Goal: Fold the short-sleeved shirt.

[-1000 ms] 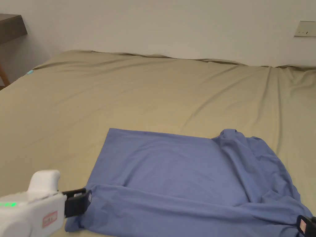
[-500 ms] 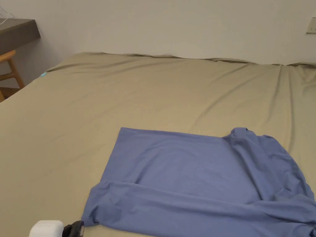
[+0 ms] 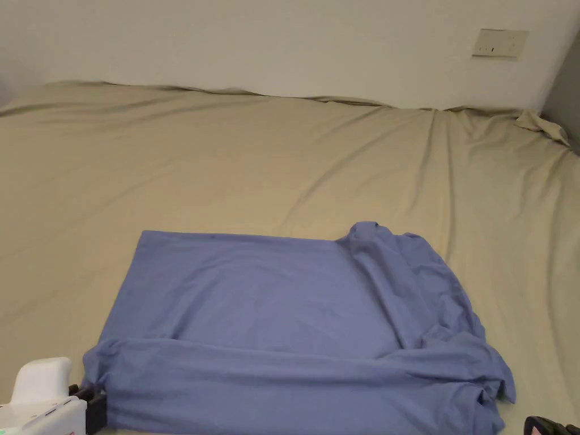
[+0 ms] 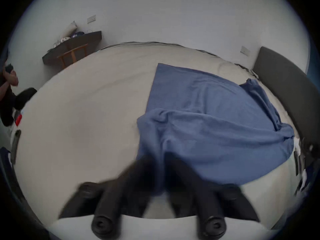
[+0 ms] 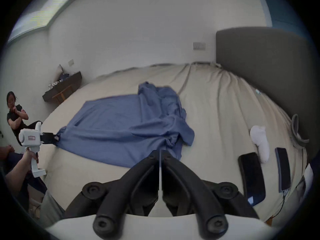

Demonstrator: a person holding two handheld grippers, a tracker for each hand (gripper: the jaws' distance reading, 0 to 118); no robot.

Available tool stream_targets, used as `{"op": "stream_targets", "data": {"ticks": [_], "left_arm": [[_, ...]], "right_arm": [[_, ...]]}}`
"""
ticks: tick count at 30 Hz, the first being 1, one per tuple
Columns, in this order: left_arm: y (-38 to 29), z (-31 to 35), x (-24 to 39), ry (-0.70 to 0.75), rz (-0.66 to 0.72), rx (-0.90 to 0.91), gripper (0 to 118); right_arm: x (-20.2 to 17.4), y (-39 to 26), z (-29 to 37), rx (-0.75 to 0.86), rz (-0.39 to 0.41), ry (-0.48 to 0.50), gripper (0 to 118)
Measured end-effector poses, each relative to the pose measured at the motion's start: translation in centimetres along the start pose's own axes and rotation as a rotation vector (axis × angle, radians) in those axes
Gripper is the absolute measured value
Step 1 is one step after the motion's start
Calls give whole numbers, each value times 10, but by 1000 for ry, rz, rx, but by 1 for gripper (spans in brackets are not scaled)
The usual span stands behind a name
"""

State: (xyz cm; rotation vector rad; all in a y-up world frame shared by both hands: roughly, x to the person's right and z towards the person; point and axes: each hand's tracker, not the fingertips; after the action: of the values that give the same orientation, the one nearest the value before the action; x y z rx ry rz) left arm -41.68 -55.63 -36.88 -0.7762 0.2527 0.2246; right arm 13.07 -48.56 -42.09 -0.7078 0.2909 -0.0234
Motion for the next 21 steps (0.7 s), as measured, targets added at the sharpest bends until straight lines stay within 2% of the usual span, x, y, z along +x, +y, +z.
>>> {"op": "stream_targets", "data": {"ticks": [1, 2, 3, 4, 8, 9, 11, 12, 13, 16, 17, 19, 21], "left_arm": [[0, 0, -1, -20, 20, 1, 6], [1, -2, 0, 5, 8, -8, 6], [0, -2, -1, 5, 0, -10, 6], [-2, -1, -1, 5, -9, -5, 6], [-1, 1, -5, -6, 6, -12, 6], [-1, 0, -6, -6, 11, -15, 6], [-1, -1, -5, -5, 10, -21, 6], [-2, -1, -4, -4, 3, -23, 6], [-2, -1, -3, -7, 1, -27, 6], [0, 0, -4, -9, 15, -28, 5], [0, 1, -5, -14, 25, -26, 5], [0, 3, -8, -24, 35, -23, 4], [1, 9, -10, -44, 57, -6, 4]], "right_arm": [[5, 2, -14, -58, -6, 7, 40], [9, 5, -30, -119, -11, 14, 70], [11, 4, -44, -145, -15, 19, 86], [14, 5, -58, -168, -17, 52, 84], [13, 7, -98, -189, -44, 49, 83], [15, 7, -105, -195, -55, 52, 74], [14, 5, -110, -204, -60, 27, 25], [13, 3, -107, -196, -41, 7, 22], [10, 0, -102, -161, -39, 36, 21], [-3, -3, -87, -145, 19, 8, 20], [-4, -3, -81, -134, 11, 7, 20], [1, 0, -69, -99, -58, 41, 20], [4, 4, -56, -68, -82, 61, 20]]}}
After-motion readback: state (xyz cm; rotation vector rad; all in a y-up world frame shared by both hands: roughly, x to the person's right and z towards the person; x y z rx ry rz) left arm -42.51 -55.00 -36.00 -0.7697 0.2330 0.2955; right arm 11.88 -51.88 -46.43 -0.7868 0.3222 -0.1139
